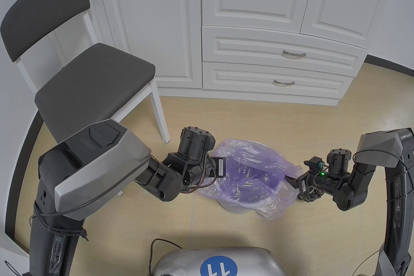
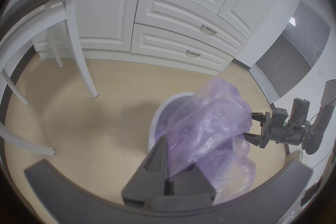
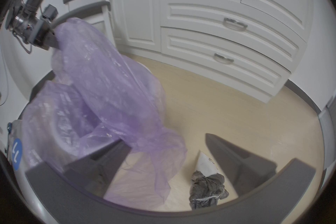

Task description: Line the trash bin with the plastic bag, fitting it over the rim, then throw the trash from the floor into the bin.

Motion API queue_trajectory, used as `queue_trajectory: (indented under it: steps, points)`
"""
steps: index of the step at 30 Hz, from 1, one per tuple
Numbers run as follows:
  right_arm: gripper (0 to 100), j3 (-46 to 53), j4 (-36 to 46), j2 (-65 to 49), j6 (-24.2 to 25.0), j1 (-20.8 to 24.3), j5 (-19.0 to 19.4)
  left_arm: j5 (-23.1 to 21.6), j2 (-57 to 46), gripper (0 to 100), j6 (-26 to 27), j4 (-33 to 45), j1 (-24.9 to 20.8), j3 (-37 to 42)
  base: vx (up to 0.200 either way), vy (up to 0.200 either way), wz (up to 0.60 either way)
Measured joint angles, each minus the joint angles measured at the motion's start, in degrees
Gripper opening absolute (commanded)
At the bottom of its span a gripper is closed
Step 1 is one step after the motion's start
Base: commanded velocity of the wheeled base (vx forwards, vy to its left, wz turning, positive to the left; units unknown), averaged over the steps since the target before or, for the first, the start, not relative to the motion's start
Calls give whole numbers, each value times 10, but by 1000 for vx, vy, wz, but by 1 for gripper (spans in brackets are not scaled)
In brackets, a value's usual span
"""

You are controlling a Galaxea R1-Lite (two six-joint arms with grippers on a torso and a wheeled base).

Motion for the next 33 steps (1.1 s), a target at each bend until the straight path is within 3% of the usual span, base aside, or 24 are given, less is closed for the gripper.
queue_trajectory:
  steps: [6, 20, 23, 28, 33]
  points:
    - [100, 64, -35, -56, -7, 3, 44, 1, -3, 0, -14, -2, -17, 12, 0, 0, 0]
    - [100, 102, -59, -113, -2, 52, 48, 3, 2, 0, -28, -5, -12, 17, 0, 0, 0]
    - [100, 102, -72, -108, -15, 77, 20, 3, 2, 0, -31, -5, -10, 17, 0, 0, 0]
    - [100, 89, -92, -86, -63, 112, -80, 3, 2, 0, -35, -13, -9, 17, 0, 0, 0]
    - [100, 44, -124, -34, -96, 135, -119, 3, 1, 0, -38, -25, -9, 23, 0, 0, 0]
